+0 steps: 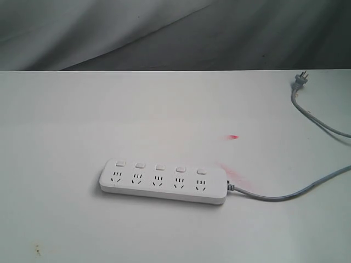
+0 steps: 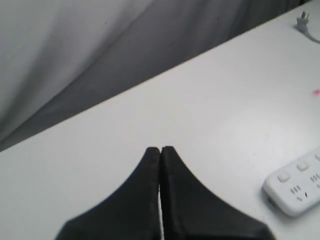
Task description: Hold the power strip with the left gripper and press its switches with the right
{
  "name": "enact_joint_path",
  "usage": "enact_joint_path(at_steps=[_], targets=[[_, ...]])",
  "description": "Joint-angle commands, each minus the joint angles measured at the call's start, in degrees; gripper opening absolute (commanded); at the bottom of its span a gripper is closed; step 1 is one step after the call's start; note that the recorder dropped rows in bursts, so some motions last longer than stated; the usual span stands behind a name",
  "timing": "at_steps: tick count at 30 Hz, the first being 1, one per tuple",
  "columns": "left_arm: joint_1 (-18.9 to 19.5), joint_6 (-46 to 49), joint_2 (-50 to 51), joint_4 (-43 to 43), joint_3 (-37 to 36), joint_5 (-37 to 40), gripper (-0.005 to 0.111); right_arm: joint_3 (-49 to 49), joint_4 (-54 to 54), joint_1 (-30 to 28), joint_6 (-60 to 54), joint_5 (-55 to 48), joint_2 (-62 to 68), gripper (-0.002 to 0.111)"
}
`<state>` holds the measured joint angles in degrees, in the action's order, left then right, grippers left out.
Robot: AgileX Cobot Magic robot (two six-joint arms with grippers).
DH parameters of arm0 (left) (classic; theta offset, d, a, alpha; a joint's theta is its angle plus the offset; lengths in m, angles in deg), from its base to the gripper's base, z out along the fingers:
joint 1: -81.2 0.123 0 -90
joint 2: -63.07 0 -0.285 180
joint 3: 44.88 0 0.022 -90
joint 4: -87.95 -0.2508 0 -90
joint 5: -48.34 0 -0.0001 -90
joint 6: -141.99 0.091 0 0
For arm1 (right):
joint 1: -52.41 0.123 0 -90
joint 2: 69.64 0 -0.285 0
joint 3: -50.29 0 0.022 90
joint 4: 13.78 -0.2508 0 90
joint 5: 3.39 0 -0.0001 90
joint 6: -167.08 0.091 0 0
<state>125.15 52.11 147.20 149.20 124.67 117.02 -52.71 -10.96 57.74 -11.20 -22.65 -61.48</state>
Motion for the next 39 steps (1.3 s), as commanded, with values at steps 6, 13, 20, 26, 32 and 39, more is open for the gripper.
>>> enact_joint_path(at_steps=[6,13,20,26,32,39], targets=[[-1.63,-0.18,-1.08,-9.93,-0.12,1.29,0.0,0.21,0.06,-0.11,0.03,0.73,-0.37,0.01],[-1.63,3.21,-0.44,-3.31,-0.12,1.29,0.0,0.21,0.06,-0.11,0.03,0.73,-0.37,0.01],[-2.9,30.01,5.92,-3.44,-0.12,1.29,0.0,0.21,0.06,-0.11,0.03,0.73,-0.37,0.01],[-2.9,29.83,22.33,-6.14,5.92,1.29,0.0,0.21,0.06,-0.11,0.03,0.73,-0.37,0.01],[-4.49,29.83,34.97,-5.79,11.5,1.29,0.0,0.21,0.06,-0.11,0.03,0.73,-0.37,0.01],[-12.9,29.83,42.63,-9.74,13.85,1.29,0.0,0.21,0.06,-0.11,0.03,0.73,-0.37,0.01]])
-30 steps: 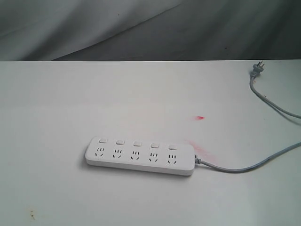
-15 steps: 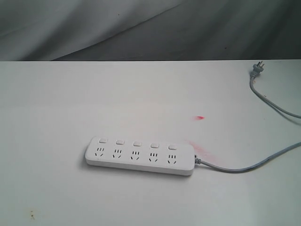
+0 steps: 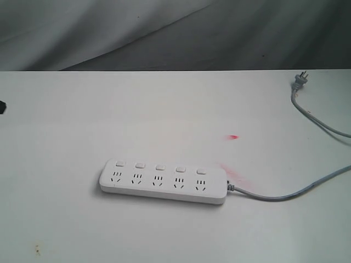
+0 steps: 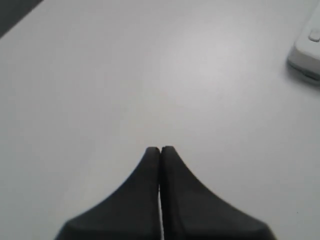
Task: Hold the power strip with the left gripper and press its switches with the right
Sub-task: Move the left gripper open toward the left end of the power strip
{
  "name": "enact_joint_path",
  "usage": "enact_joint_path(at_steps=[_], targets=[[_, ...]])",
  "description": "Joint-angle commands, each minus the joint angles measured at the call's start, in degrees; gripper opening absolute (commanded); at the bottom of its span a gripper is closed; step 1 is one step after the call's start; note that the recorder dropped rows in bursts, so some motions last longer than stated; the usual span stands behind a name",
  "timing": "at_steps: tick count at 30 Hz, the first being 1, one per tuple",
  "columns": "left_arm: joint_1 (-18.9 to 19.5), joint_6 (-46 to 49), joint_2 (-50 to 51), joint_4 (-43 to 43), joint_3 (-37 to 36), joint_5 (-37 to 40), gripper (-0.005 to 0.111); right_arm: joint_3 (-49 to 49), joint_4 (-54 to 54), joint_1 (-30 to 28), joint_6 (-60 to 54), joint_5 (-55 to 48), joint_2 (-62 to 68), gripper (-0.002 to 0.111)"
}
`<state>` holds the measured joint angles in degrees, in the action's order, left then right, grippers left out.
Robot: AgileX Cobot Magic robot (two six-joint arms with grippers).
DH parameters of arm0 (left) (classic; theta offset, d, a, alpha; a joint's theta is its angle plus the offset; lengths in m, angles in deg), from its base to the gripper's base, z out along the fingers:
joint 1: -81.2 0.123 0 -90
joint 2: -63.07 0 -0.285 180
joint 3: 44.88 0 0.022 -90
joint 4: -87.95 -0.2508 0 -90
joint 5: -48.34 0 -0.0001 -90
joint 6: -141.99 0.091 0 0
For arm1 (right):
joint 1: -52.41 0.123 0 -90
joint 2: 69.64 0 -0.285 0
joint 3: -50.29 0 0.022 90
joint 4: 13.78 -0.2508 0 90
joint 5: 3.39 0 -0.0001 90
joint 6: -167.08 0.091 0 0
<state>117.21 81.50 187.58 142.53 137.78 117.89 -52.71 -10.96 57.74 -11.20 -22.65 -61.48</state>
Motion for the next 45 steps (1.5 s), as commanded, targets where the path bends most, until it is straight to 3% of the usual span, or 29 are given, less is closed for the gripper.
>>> enact_joint_path(at_steps=[1,6,13,20,32,36,40,45], targets=[[-6.78,0.44,2.64,-5.07,0.74,0.41,0.0,0.21,0.06,-0.11,0.03,0.73,-0.37,0.01],[-14.09,0.44,2.26,-12.03,-0.83,0.41,0.0,0.21,0.06,-0.11,0.03,0.73,-0.37,0.01],[-17.95,0.44,-0.31,-9.87,-7.13,0.41,0.0,0.21,0.06,-0.11,0.03,0.73,-0.37,0.01],[-18.91,0.44,-1.98,-1.92,-8.35,0.41,0.01,0.21,0.06,-0.11,0.03,0.73,-0.37,0.01],[-18.91,0.44,-2.25,-0.31,-8.35,0.41,0.018,0.21,0.06,-0.11,0.03,0.73,-0.37,0.01],[-18.91,0.44,-2.25,-0.18,-8.35,0.41,0.041,0.21,0.06,-0.11,0.03,0.73,-0.37,0.01],[-18.91,0.44,-2.25,-0.78,-8.35,0.41,0.083,0.21,0.06,-0.11,0.03,0.73,-0.37,0.01],[-19.04,0.44,-2.25,-3.1,-8.35,0.41,0.088,0.21,0.06,-0.11,0.03,0.73,-0.37,0.01]])
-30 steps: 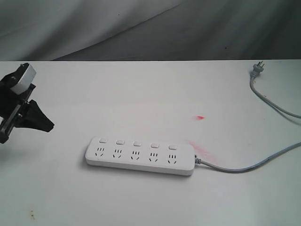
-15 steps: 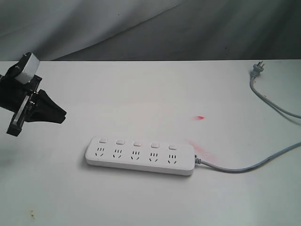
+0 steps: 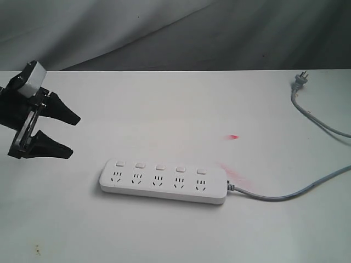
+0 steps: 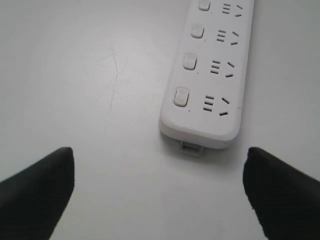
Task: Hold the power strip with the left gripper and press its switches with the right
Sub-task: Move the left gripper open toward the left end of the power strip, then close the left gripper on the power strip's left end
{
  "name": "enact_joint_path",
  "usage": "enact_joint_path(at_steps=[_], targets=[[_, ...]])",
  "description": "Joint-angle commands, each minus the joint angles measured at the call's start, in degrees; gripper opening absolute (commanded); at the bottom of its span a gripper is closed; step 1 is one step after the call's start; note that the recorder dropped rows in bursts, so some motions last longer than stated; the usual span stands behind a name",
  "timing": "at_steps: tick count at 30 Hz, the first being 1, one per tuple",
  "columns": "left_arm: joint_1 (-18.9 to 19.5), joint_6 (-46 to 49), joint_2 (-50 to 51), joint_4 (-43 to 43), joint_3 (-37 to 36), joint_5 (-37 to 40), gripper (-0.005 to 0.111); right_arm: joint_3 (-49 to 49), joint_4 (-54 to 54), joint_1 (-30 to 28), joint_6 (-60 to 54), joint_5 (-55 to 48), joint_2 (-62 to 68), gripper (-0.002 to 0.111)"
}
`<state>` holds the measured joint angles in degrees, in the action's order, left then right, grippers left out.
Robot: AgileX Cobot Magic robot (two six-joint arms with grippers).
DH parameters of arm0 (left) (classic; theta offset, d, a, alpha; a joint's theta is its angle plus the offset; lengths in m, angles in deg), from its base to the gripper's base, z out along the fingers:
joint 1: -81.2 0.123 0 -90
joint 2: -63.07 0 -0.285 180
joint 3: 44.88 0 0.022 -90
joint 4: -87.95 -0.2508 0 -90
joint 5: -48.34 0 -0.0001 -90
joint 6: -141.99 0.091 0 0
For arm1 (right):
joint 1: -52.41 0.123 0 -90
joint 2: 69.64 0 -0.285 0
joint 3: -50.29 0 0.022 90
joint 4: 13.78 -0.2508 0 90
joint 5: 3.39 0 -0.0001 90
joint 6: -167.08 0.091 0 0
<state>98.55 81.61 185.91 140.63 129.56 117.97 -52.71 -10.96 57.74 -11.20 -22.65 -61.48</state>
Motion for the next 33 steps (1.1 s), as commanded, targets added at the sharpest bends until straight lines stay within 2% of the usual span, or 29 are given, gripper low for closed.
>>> enact_joint_path(at_steps=[1,17,33], targets=[[-0.69,0.33,-0.43,-1.79,-0.13,0.34,0.088,0.21,0.06,-0.11,0.03,0.73,-0.37,0.01],[-9.94,0.33,2.7,-4.54,-0.13,0.34,0.088,0.21,0.06,-0.11,0.03,0.73,-0.37,0.01],[-11.65,0.33,8.53,-1.66,-0.02,0.34,0.088,0.21,0.06,-0.11,0.03,0.73,-0.37,0.01]])
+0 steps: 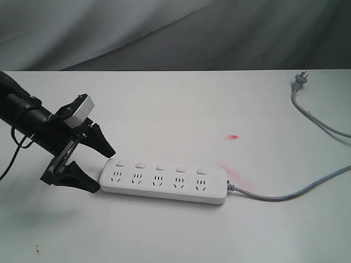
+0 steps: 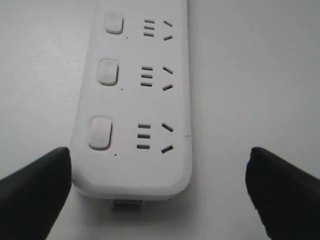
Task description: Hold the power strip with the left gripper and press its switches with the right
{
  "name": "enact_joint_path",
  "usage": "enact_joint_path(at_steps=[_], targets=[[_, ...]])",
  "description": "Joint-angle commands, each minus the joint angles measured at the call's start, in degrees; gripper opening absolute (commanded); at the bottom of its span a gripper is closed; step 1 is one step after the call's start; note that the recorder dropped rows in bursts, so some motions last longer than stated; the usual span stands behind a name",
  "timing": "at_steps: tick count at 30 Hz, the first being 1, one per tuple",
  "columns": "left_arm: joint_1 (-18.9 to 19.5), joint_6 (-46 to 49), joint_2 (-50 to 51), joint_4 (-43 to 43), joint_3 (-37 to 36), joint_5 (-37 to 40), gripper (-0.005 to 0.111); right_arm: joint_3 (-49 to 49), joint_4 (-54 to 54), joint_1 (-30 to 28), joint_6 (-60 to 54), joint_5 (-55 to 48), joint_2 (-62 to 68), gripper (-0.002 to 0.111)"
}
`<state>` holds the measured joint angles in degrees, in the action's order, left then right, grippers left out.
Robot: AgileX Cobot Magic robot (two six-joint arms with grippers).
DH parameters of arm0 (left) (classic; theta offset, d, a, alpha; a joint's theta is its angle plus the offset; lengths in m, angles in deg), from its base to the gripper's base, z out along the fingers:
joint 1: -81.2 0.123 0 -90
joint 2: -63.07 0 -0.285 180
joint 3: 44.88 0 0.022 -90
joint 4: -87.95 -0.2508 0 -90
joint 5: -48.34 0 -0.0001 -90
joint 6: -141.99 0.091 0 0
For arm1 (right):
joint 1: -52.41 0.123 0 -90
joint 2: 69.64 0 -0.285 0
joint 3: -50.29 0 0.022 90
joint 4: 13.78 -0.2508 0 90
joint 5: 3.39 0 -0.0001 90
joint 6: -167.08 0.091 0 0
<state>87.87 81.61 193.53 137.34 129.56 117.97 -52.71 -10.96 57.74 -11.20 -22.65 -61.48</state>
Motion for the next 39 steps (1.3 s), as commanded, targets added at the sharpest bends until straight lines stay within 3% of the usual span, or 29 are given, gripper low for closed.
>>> enact_joint_path(at_steps=[1,20,27,39], targets=[[-0.95,0.33,1.3,1.63,-0.02,0.3,0.088,0.21,0.06,-0.11,0.03,0.73,-0.37,0.01],[-1.59,0.33,3.54,3.34,-0.02,-3.47,0.088,0.21,0.06,-0.11,0.03,0.73,-0.37,0.01],[-1.59,0.33,3.54,4.41,-0.02,-3.47,0.073,0.21,0.06,-0.11,0.03,0.73,-0.37,0.01],[-1.59,0.33,5.01,2.85,-0.02,-5.24,0.072,0.21,0.06,-0.11,0.03,0.73,-0.37,0.01]])
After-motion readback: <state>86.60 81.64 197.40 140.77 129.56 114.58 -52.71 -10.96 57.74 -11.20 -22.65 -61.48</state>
